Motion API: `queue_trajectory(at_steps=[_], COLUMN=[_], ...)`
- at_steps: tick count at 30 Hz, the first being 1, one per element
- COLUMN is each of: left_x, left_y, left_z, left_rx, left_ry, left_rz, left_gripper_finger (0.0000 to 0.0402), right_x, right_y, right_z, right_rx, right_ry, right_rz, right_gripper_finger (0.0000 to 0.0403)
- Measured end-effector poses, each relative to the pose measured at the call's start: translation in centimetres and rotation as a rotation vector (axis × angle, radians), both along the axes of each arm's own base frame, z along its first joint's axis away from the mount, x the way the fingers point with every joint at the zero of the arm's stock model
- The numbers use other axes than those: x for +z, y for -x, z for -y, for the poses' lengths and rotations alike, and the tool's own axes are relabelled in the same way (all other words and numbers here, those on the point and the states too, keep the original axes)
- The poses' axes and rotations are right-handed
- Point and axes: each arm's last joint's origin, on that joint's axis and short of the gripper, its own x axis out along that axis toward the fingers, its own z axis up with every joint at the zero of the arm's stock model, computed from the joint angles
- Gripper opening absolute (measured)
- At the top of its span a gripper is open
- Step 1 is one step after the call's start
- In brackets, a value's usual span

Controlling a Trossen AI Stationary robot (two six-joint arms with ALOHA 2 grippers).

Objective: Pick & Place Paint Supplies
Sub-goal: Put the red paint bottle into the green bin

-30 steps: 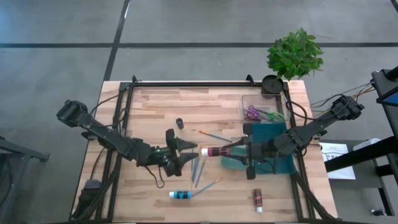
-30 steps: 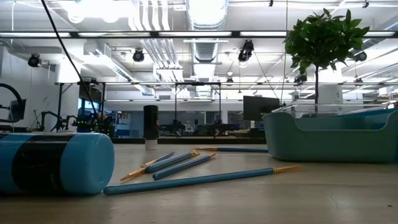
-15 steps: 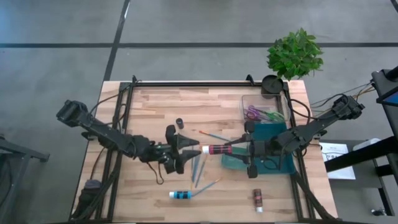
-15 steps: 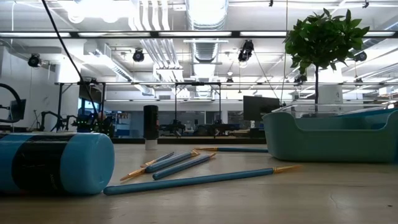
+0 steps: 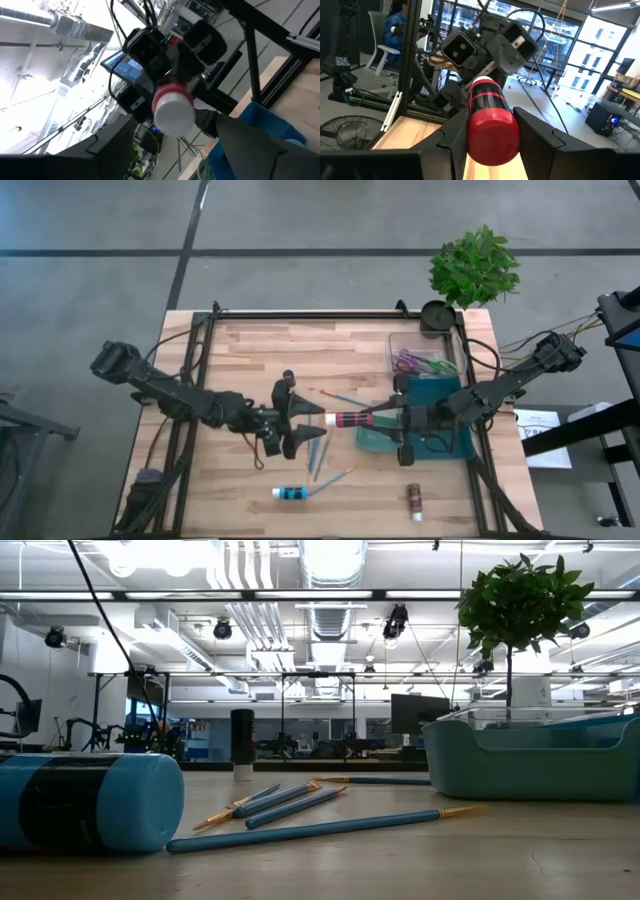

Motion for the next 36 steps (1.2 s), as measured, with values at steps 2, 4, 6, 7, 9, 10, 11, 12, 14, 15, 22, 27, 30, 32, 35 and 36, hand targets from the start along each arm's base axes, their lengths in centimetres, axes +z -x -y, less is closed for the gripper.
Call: queue_trajectory(at_steps=[2, 4, 6, 7, 9, 10, 11, 12, 14, 15, 22, 27, 30, 32, 35, 36], left_x=[0.1, 0.3, 0.4, 0.3, 0.0, -0.1, -0.2, -0.2, -0.3, -0.3, 0.0, 0.5, 0.8, 0.9, 0.7, 0.7], left_y=[-0.1, -0.3, -0.9, -1.3, -2.3, -2.8, -3.3, -3.7, -4.3, -4.5, -4.2, -3.7, -3.2, -3.0, -2.8, -2.7], left_z=[-0.3, -0.5, -0.7, -0.7, -0.6, -0.4, -0.3, -0.2, -0.2, -0.2, -0.2, -0.5, -0.8, -1.0, -0.6, -0.5], left_rx=[-0.016, -0.02, -0.024, -0.025, -0.019, -0.013, 0.006, 0.027, 0.077, 0.091, 0.151, 0.223, 0.288, 0.317, 0.307, 0.297], left_ry=[0.0, 0.004, 0.009, 0.007, -0.009, -0.021, -0.036, -0.051, -0.07, -0.073, -0.079, -0.061, -0.052, -0.05, -0.061, -0.063], left_rz=[0.009, 0.014, 0.017, 0.012, 0.001, -0.005, -0.007, -0.008, -0.013, -0.014, -0.029, -0.029, -0.044, -0.063, -0.096, -0.102], left_gripper_finger=[0.0284, 0.0276, 0.0262, 0.0254, 0.0238, 0.0231, 0.0224, 0.0217, 0.0203, 0.0197, 0.0174, 0.0174, 0.0173, 0.0173, 0.0173, 0.0173], right_x=[0.0, 0.0, 0.0, 0.0, 0.0, 0.0, 0.0, 0.0, -0.1, -0.1, -0.1, 0.2, 0.2, 0.2, 0.3, 0.3], right_y=[0.0, -0.1, -0.1, -0.1, -0.1, -0.1, -0.1, -0.2, -0.2, -0.2, 0.0, 0.2, 0.3, 0.3, 0.3, 0.3], right_z=[0.0, 0.1, 0.2, 0.3, 0.3, 0.3, 0.3, 0.3, 0.3, 0.3, 0.4, 0.6, 0.5, 0.4, 0.4, 0.5], right_rx=[-0.002, -0.005, -0.009, -0.011, -0.012, -0.011, -0.007, -0.008, -0.007, -0.009, -0.011, -0.022, -0.009, 0.004, -0.003, -0.009], right_ry=[0.001, 0.002, 0.002, 0.002, 0.002, 0.004, 0.008, 0.008, 0.009, 0.009, 0.016, 0.011, 0.004, 0.004, 0.001, 0.001], right_rz=[0.002, 0.002, 0.003, 0.003, 0.003, 0.002, -0.002, -0.002, -0.007, -0.007, -0.016, -0.009, -0.008, -0.009, -0.004, -0.004], right_gripper_finger=[0.014, 0.0141, 0.0142, 0.0142, 0.0142, 0.0143, 0.0143, 0.0143, 0.0143, 0.0143, 0.0144, 0.0144, 0.0144, 0.0144, 0.0144, 0.0144])
